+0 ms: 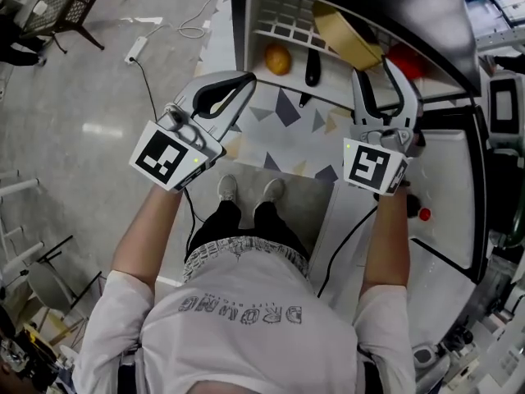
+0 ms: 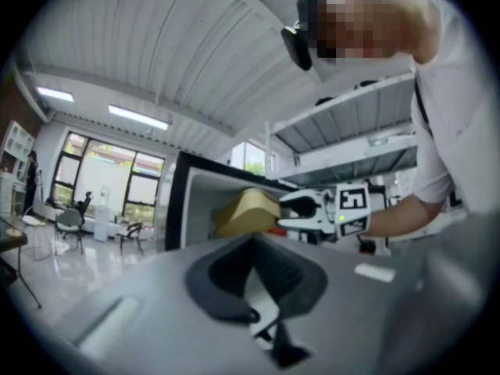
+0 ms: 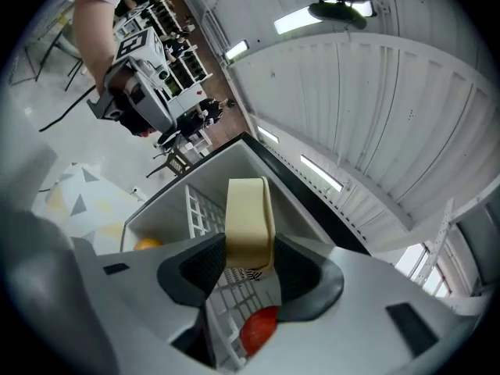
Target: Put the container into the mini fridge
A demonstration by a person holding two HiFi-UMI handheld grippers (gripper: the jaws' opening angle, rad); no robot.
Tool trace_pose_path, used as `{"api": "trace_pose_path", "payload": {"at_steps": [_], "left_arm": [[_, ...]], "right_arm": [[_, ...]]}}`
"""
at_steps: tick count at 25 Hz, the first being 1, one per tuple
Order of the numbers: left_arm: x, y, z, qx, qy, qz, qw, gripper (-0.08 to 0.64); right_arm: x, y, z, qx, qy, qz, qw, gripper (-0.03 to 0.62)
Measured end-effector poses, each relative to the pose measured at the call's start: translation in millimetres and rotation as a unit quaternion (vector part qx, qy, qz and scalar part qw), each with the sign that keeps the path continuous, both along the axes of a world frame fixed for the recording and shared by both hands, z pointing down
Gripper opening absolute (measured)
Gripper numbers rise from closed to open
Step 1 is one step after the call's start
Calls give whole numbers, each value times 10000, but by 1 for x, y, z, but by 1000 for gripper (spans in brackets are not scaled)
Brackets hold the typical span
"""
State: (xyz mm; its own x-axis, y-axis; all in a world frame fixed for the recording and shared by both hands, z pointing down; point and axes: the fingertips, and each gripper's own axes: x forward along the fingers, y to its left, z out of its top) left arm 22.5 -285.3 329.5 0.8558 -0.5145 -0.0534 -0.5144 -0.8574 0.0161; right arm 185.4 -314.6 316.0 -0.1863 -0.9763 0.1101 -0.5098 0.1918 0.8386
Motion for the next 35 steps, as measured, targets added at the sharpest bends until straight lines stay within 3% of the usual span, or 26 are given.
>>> {"api": "trace_pose_path", "payload": {"at_steps": [17, 27, 35], "left_arm": [[-4, 2, 28, -227, -53, -264, 9994, 6], [-7, -7, 29, -187, 29, -224, 9996, 6], [0, -17, 22, -92, -21, -111, 9999, 6]], "right_arm": [[-7, -49, 27, 479, 1502, 318, 9870, 189], [-23, -57, 38, 101, 1511, 5, 9885, 189], [-29, -60, 51, -390, 1214, -162, 9917, 199]]}}
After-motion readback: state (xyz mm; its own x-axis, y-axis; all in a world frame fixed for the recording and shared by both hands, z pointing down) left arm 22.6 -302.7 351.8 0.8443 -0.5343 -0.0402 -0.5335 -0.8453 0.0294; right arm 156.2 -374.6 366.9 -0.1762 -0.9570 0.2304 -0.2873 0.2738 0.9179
